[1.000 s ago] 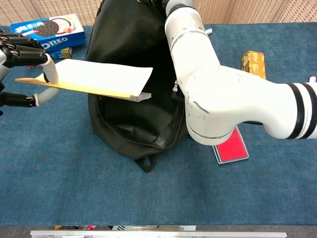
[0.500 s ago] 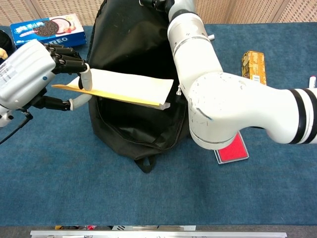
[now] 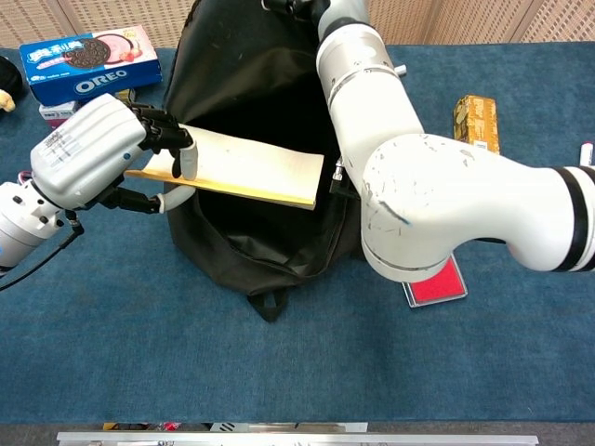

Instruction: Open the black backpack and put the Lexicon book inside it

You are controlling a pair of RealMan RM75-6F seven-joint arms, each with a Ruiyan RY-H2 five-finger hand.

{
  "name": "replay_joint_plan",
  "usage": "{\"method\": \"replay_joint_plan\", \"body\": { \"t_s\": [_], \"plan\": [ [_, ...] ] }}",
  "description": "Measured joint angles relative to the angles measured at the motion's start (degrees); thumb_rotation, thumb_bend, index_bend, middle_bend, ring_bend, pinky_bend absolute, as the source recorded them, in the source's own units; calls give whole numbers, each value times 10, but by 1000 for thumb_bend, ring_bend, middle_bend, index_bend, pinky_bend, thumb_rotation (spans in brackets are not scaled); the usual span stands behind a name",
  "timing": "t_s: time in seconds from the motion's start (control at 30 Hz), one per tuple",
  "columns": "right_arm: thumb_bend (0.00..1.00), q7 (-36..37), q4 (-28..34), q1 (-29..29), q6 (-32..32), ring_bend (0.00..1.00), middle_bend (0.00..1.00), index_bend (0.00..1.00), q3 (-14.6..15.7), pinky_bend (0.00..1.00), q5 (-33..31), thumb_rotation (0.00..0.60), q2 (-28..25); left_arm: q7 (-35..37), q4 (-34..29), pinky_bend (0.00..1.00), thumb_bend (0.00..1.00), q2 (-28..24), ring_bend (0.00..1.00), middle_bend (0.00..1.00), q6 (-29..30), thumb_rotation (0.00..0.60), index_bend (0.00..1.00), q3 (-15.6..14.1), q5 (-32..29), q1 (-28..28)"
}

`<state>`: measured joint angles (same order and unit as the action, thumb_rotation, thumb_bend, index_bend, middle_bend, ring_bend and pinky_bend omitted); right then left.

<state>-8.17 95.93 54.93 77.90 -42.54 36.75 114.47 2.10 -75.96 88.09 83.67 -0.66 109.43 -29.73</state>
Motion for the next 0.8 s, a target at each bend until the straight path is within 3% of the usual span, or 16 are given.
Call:
{"method": "replay_joint_plan", "body": {
  "t_s": [0.37, 0.8],
  "plan": [
    [795, 5, -4, 5, -2, 543, 710, 812, -9, 777, -14, 600, 8, -18, -31, 540, 341, 5, 501, 621, 3, 600, 638, -4, 9, -8],
    [795, 11, 29, -5, -5, 543, 710, 812, -14, 777, -28, 600, 2, -4, -10, 540, 341, 29, 497, 621, -15, 600, 638, 23, -45, -20]
  ]
}}
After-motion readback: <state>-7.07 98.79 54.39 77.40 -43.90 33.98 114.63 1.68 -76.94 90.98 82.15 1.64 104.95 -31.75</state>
